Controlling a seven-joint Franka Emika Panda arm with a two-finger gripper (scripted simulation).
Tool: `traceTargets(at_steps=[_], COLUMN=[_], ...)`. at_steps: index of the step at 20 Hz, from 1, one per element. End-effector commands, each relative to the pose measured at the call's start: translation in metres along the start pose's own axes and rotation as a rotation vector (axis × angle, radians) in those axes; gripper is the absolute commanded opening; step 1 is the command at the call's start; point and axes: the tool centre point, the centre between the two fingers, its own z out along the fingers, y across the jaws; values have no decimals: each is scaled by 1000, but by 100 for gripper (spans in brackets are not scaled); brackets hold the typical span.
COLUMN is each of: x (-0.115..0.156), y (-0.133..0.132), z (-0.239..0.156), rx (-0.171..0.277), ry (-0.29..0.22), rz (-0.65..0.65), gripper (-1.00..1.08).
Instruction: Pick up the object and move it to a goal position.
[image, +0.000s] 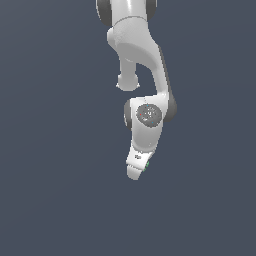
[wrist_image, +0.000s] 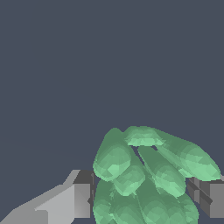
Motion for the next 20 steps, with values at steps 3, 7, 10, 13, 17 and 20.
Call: traceTargets(at_steps=[3,7,10,13,17,20], x=[11,19,24,27,29,29], y=[17,29,36,41,44,45], z=[-18,-30,-36,-40,-43,-43], rx=[0,0,0,0,0,0], ry=[0,0,0,0,0,0], rz=[0,0,0,0,0,0], gripper=[-100,-100,-100,-100,-100,-100])
